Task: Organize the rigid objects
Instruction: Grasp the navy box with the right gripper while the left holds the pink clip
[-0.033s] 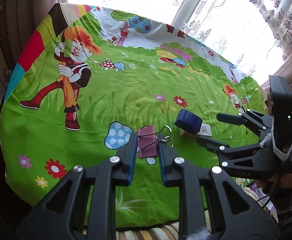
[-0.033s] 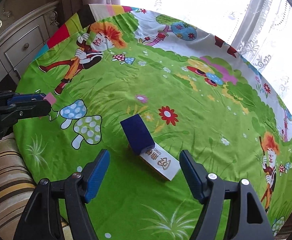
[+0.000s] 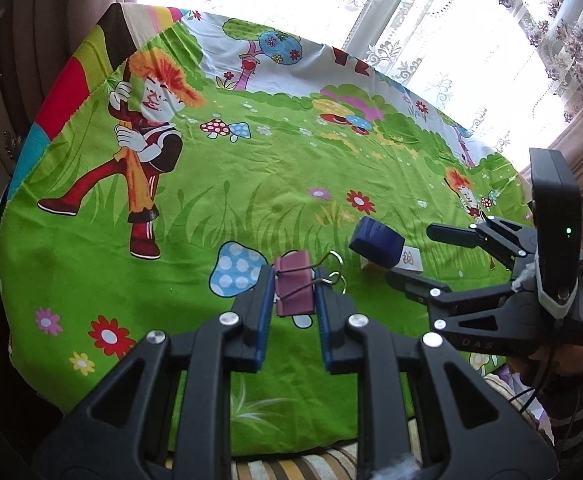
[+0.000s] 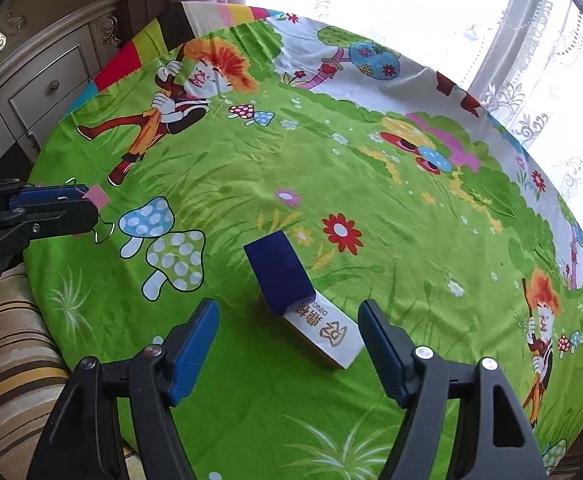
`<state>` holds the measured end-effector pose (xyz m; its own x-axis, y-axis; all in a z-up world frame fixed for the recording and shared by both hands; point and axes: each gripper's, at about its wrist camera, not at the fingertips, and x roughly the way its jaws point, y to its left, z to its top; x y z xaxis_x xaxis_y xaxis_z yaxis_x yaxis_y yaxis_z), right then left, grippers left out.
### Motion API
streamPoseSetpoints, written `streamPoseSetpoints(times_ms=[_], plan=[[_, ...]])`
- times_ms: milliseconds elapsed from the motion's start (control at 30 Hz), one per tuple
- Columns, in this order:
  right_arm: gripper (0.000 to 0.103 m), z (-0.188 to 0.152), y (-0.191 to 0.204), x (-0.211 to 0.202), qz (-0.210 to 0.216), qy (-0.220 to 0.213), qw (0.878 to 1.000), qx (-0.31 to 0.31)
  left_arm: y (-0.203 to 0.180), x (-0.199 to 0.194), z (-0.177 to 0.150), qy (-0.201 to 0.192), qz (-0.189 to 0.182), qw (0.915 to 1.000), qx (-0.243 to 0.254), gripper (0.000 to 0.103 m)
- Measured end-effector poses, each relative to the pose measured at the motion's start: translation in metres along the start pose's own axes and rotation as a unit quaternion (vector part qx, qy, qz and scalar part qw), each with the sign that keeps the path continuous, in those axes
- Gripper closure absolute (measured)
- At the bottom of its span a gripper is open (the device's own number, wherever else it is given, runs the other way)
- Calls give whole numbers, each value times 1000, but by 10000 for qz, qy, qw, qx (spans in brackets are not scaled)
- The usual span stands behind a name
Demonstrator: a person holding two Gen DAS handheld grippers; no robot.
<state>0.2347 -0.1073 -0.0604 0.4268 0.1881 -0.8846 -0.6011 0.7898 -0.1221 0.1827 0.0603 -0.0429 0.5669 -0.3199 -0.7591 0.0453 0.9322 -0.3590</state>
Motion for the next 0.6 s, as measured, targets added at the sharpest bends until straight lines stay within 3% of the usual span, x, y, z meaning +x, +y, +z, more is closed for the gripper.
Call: streamPoseSetpoints(times_ms=[167,200,233,300,600], plan=[[32,13,4,24,-50,140,9999,-55,3,4,-4,73,-104,9999,-21,80],[44,14,5,29,-116,210,9997,-82,3,5,-4,77,-105,9999,-12,80],[64,14,5,33,-110,273,9995,-98,3,5,-4,78,-110,9999,-12,80],[74,13,4,37,34,360,9993,-34,4,5,-4,80,-110,9999,-15,80],[74,1,0,-8,137,-66,9997,195,-9,0,-6,94,-139,9998,113,80]])
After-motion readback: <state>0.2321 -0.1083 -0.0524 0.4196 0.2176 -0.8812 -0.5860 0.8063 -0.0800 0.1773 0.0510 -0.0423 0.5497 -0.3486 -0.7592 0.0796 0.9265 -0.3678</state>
